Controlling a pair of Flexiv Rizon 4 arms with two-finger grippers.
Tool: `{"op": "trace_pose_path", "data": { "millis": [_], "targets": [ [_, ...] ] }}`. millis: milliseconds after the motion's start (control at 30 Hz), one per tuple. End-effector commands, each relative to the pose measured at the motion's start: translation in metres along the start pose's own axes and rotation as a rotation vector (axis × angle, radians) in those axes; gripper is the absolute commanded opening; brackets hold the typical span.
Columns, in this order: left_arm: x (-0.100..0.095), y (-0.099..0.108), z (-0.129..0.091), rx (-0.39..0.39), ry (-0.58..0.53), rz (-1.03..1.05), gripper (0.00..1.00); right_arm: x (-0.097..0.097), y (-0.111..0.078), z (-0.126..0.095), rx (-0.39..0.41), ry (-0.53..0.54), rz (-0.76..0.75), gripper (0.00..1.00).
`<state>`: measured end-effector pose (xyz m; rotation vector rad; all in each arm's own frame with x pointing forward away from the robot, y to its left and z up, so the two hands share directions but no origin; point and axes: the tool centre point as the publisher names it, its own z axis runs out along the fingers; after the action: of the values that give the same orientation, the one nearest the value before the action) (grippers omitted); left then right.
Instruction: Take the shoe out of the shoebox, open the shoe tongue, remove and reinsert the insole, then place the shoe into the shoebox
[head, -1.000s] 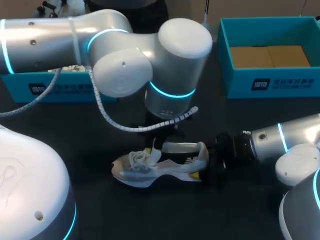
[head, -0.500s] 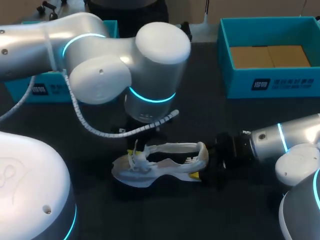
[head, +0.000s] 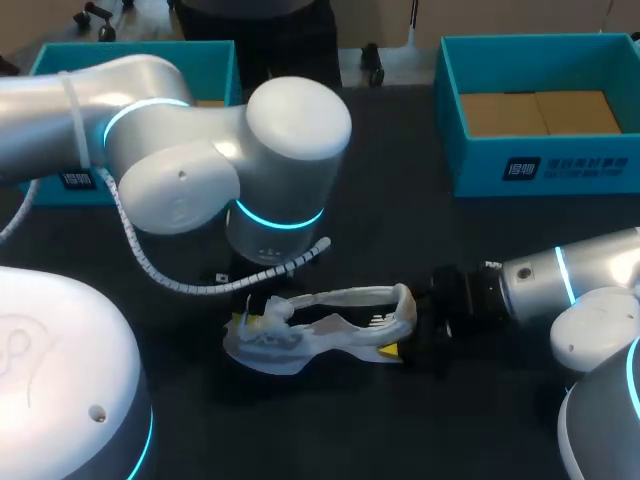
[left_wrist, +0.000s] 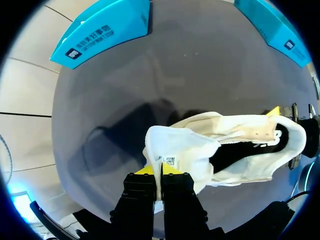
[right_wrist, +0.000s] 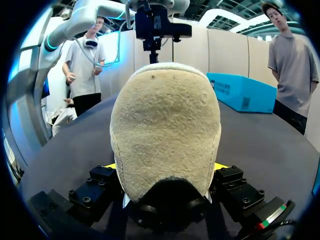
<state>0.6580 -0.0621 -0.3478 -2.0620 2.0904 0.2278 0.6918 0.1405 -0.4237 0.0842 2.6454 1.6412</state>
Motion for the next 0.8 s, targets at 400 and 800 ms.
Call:
{"op": "trace_pose_path", "data": {
  "millis": [400, 800],
  "targets": [
    [-0.003, 0.003, 0.028, -0.016, -0.019, -0.025, 0.41, 0.0, -0.002, 0.004, 0.002, -0.003, 0.0, 0.0],
    [-0.014, 0.002, 0.017, 0.068, -0.039, -0.022, 0.93, 0.0, -0.002, 0.004, 0.002, -0.003, 0.0, 0.0]
  ]
}}
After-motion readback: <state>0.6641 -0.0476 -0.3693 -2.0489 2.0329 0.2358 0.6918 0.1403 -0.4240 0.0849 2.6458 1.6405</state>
